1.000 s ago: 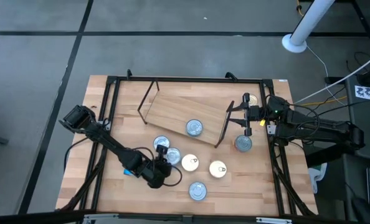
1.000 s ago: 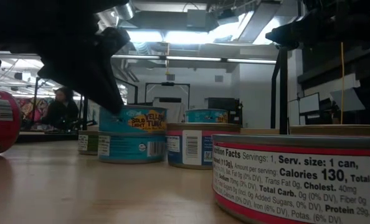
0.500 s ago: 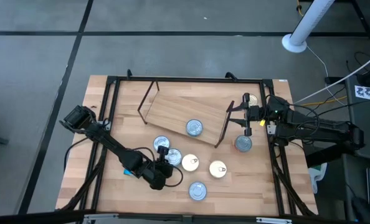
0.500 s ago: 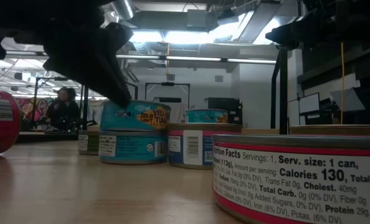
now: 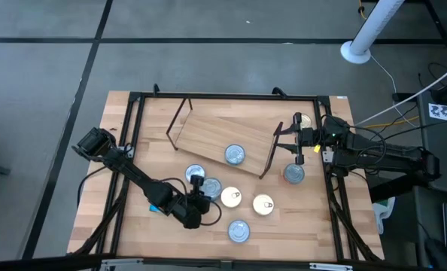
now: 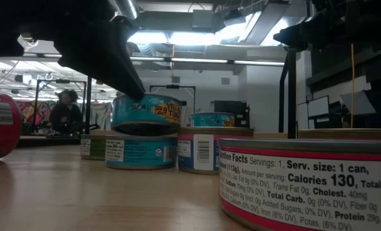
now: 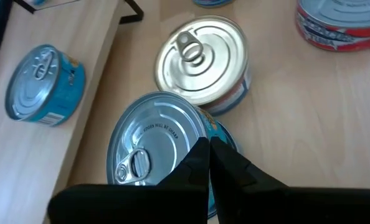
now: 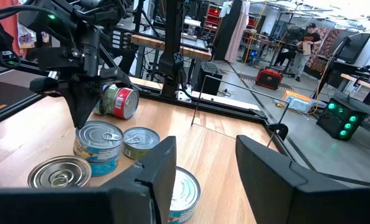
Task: Stack canned seafood by type on shelf
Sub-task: Stack the yellow-blue tuna can on top of the yellow-blue tuna can on the shelf
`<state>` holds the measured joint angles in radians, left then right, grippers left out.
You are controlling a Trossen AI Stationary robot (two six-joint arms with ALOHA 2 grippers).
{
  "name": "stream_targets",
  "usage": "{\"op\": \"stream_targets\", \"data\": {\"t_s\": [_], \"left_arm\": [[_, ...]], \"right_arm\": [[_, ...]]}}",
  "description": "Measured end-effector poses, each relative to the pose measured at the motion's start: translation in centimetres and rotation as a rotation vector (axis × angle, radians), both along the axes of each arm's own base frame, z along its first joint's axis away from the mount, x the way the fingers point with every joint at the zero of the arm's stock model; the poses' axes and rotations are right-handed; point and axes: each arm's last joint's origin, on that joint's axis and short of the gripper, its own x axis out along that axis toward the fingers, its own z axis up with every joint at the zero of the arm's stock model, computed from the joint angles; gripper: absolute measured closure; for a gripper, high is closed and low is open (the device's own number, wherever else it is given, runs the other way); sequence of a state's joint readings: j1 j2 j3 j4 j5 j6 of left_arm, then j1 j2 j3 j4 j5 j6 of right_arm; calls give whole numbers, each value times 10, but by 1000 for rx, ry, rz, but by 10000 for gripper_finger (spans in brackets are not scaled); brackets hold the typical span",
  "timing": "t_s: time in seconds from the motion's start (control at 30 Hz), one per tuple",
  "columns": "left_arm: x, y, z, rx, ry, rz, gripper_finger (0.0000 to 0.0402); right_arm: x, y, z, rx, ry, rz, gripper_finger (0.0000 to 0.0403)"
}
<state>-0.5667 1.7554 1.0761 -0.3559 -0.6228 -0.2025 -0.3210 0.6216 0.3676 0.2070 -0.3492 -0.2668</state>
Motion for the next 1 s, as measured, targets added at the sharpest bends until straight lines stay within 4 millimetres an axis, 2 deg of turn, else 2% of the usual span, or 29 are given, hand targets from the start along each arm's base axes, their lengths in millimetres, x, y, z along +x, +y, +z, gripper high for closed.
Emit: {"op": "stream_targets", "data": {"t_s": [1.0], "left_arm": [[4, 5, 3, 40, -59, 58, 401]], "right_arm": [[0, 0, 0, 0, 0, 0, 235]]}}
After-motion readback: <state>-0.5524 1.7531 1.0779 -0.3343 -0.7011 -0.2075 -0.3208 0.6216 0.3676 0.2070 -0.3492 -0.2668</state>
